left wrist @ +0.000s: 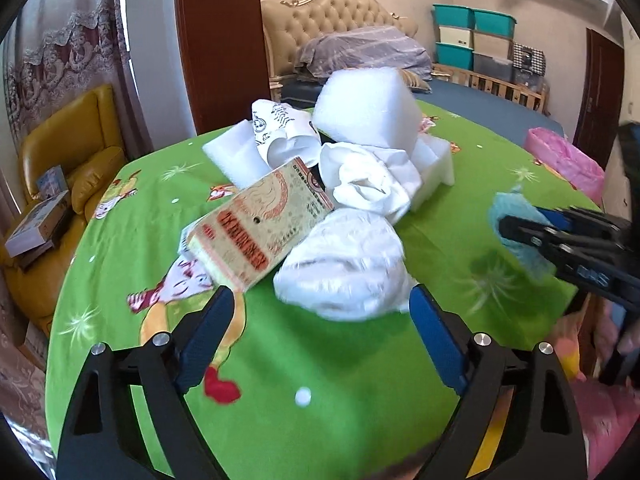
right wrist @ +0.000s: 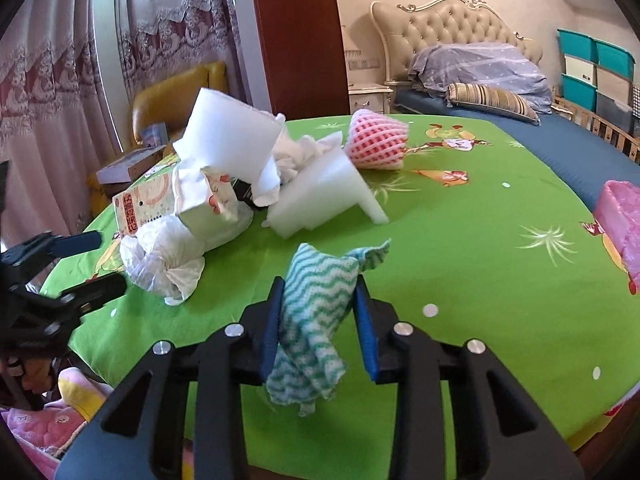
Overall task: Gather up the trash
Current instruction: 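Grasp the white plastic bag with the left tool while the right tool grasps the zigzag cloth, then carry both items to the pink bin and open both tools to drop them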
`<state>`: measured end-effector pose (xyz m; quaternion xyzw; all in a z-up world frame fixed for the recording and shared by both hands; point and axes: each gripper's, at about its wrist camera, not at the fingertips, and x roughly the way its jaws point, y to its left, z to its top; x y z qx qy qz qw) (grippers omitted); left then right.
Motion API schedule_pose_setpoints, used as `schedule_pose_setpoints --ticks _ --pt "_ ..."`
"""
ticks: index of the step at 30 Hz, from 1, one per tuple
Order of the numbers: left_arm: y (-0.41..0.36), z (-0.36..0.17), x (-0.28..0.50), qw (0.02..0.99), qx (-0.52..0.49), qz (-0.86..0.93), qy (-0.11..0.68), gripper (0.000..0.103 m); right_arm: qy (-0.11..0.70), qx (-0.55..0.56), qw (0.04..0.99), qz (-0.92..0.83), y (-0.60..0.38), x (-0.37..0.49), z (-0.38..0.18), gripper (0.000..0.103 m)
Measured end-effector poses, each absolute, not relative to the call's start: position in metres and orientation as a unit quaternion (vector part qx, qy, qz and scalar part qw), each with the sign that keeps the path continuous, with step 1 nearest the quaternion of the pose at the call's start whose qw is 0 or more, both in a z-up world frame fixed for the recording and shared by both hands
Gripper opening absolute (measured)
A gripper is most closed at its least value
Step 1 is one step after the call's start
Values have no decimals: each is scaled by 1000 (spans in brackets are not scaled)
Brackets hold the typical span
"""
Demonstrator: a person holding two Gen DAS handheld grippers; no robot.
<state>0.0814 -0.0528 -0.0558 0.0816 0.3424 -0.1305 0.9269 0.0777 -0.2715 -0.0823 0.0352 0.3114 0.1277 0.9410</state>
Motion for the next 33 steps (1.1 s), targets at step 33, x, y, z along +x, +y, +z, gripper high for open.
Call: schedule_pose_setpoints --ticks 33 --pt "-131 -4 70 959 130 -181 177 50 225 81 966 100 -333 46 -61 33"
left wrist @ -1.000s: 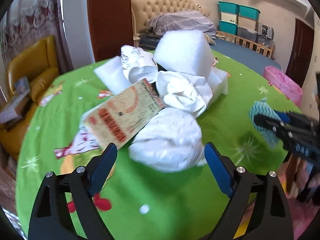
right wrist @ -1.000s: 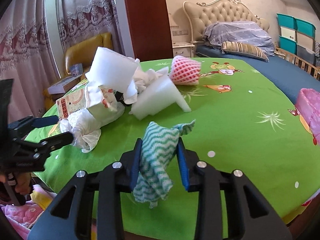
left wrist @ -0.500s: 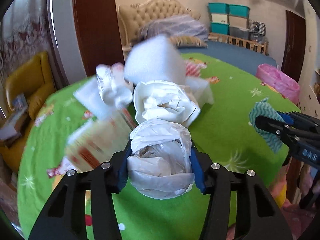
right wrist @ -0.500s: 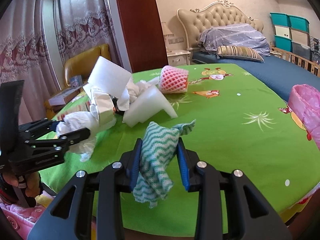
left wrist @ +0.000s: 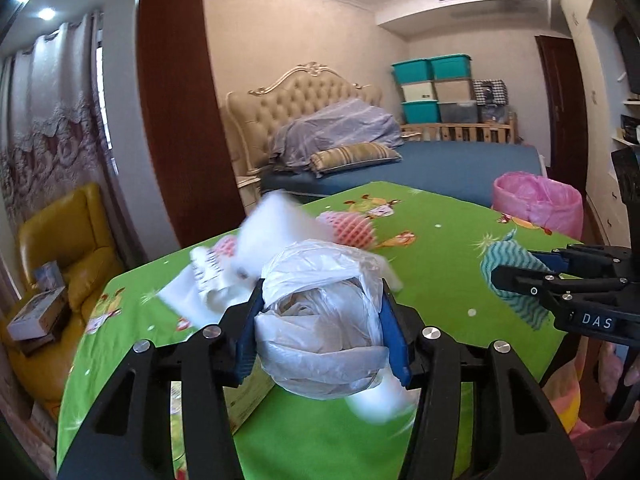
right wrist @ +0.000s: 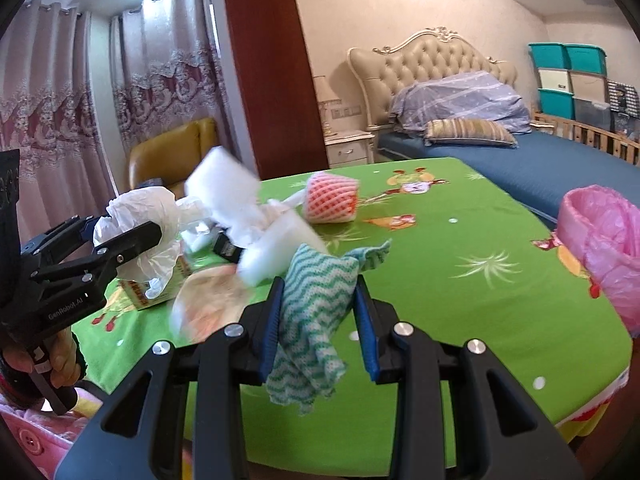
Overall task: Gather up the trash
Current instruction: 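Carry both items to the pink bin and open both tools to drop them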
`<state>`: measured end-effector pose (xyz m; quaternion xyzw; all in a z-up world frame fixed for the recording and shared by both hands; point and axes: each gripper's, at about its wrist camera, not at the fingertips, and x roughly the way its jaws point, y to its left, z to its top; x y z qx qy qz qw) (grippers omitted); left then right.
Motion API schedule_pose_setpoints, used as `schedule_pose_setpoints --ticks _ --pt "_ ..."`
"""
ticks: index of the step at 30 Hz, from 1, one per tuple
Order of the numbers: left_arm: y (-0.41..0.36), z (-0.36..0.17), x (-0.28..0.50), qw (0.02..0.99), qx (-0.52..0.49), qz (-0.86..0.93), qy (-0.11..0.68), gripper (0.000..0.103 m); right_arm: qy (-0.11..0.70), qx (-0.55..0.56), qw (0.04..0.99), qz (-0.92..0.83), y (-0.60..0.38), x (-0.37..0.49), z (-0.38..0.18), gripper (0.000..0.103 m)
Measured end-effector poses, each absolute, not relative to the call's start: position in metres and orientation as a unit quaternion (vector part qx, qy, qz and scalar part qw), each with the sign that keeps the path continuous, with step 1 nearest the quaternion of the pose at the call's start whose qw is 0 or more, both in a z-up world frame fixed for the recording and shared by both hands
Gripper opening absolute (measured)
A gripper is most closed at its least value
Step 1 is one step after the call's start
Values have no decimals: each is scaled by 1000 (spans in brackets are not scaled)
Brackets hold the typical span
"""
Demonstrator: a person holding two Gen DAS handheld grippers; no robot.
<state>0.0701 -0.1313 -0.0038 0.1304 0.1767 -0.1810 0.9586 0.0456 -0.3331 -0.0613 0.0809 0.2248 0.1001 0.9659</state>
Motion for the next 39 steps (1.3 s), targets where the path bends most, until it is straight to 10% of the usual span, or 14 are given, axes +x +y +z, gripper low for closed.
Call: schedule_pose_setpoints --ticks 39 --pt "-565 35 219 820 87 -476 307 51 233 123 946 -189 -656 87 -68 37"
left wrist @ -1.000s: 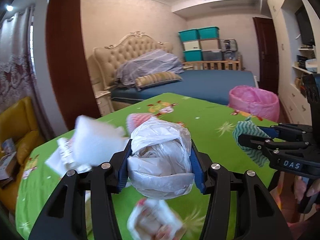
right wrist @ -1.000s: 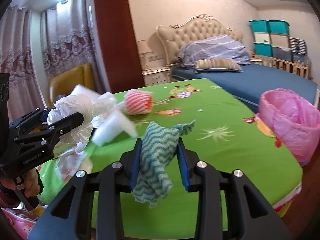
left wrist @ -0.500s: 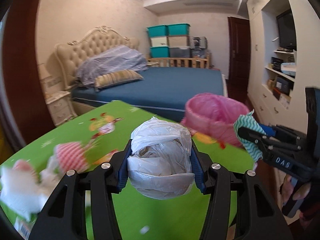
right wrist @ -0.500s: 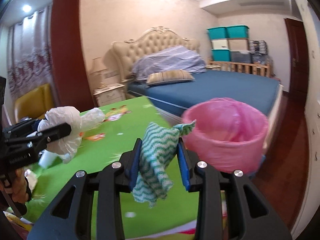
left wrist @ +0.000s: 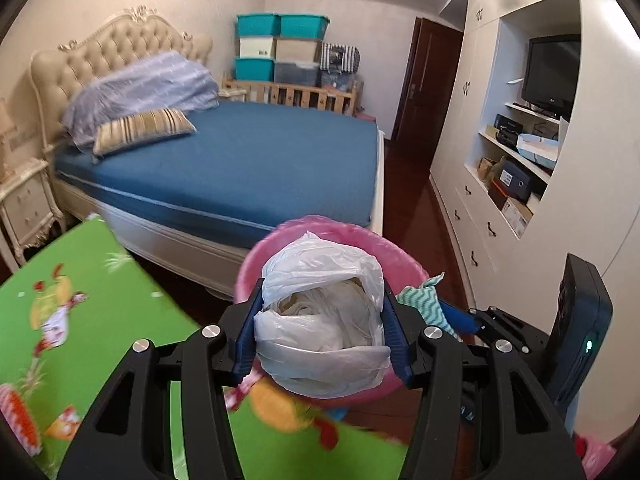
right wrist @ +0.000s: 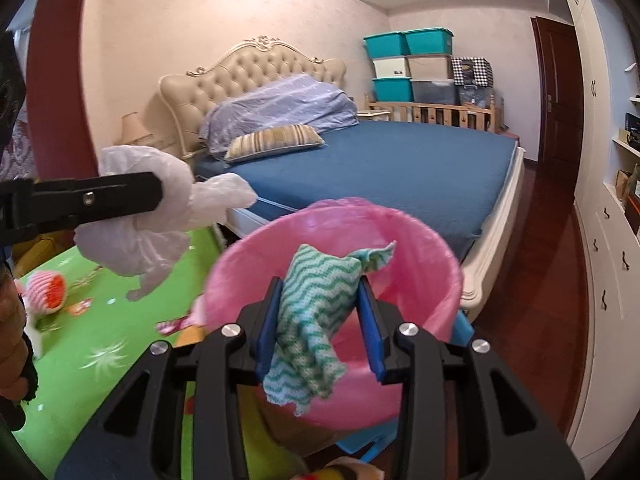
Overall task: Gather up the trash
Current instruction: 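Carry both items to the pink bin and open both tools to drop them, then move both tools back over the table toward the remaining trash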
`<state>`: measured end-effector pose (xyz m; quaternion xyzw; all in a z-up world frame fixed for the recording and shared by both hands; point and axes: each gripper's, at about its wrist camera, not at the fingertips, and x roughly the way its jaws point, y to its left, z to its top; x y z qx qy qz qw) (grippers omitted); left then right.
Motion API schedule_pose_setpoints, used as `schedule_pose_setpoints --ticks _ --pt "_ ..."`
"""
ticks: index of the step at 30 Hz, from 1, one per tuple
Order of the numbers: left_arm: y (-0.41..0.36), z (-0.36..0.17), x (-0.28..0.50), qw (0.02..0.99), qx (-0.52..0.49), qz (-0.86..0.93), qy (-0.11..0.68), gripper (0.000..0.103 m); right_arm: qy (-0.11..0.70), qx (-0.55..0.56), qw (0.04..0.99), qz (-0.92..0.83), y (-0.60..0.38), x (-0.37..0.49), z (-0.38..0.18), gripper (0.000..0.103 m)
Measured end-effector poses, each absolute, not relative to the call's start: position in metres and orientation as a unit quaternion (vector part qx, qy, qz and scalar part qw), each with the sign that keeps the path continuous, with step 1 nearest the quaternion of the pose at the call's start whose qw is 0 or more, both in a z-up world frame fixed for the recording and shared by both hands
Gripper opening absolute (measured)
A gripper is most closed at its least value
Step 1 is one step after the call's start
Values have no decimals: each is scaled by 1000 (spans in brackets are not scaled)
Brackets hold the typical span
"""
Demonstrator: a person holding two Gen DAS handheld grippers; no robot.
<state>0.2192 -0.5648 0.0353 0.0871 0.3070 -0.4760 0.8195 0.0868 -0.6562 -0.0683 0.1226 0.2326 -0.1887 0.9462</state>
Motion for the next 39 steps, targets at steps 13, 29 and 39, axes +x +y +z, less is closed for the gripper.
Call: schedule_pose_setpoints --ticks 13,29,39 --pt "-594 16 260 836 70 -435 328 90 238 108 947 -186 -672 95 -78 78" --pt "-391 74 142 922 177 -314 142 97 163 96 969 -159 -547 30 -17 99" --pt "-187 83 107 960 114 -206 154 97 192 70 979 -23 -408 64 -14 99"
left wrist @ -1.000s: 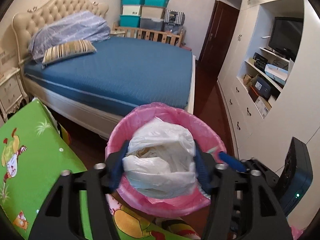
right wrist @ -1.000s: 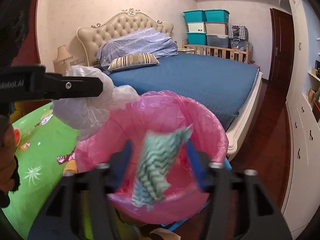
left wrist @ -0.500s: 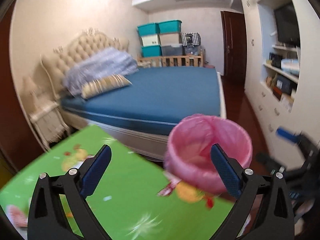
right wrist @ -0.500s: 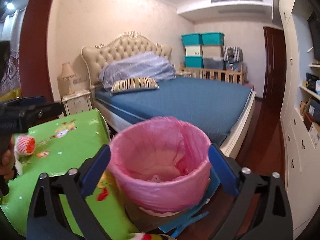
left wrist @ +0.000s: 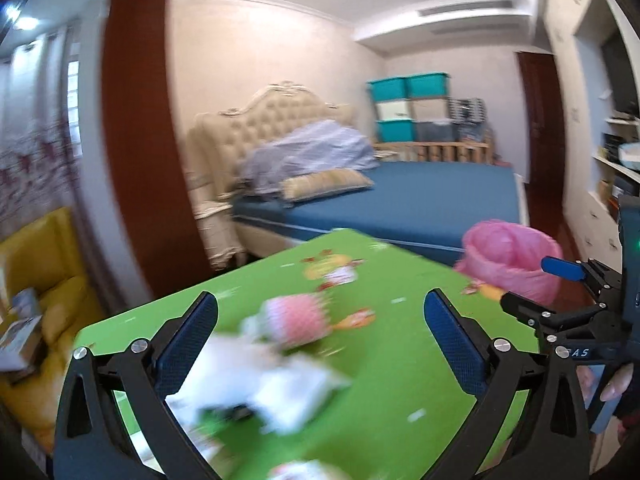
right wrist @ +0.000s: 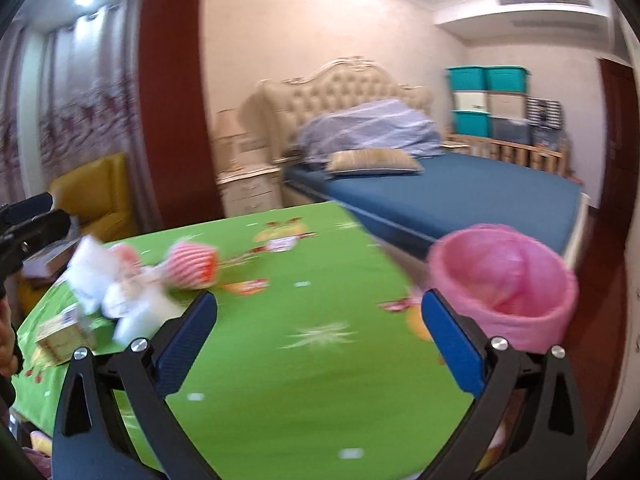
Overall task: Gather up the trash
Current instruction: 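Move both tools back over the table toward the remaining trash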
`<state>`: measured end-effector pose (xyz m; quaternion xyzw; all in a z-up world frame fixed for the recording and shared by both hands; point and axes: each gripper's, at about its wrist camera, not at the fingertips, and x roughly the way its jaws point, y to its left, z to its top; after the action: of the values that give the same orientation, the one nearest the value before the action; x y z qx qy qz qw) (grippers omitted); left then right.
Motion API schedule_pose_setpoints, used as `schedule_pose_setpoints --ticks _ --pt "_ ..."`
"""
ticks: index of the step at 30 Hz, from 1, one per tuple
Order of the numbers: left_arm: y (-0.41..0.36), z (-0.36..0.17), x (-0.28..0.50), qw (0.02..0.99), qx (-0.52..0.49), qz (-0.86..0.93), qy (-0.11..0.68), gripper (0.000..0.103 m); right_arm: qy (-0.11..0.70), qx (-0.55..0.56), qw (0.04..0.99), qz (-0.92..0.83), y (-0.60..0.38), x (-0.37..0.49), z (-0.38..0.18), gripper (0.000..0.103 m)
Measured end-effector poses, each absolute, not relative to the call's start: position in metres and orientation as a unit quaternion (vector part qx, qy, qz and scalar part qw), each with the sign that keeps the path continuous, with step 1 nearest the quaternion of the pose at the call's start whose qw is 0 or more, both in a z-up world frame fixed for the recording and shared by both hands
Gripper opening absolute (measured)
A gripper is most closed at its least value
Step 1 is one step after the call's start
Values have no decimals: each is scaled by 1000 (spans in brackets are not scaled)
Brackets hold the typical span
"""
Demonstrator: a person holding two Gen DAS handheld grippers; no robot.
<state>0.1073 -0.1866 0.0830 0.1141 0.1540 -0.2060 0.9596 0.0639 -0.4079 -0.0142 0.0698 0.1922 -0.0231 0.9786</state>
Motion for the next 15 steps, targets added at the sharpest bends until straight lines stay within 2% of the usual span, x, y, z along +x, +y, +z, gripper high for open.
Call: schedule_pose_setpoints --ticks 8,15 --pt "-43 55 91 973 82 -91 195 97 253 69 962 82 -308 83 -31 99" --pt "15 3 68 965 60 -64 249 97 293 -32 940 170 -222 66 -55 99"
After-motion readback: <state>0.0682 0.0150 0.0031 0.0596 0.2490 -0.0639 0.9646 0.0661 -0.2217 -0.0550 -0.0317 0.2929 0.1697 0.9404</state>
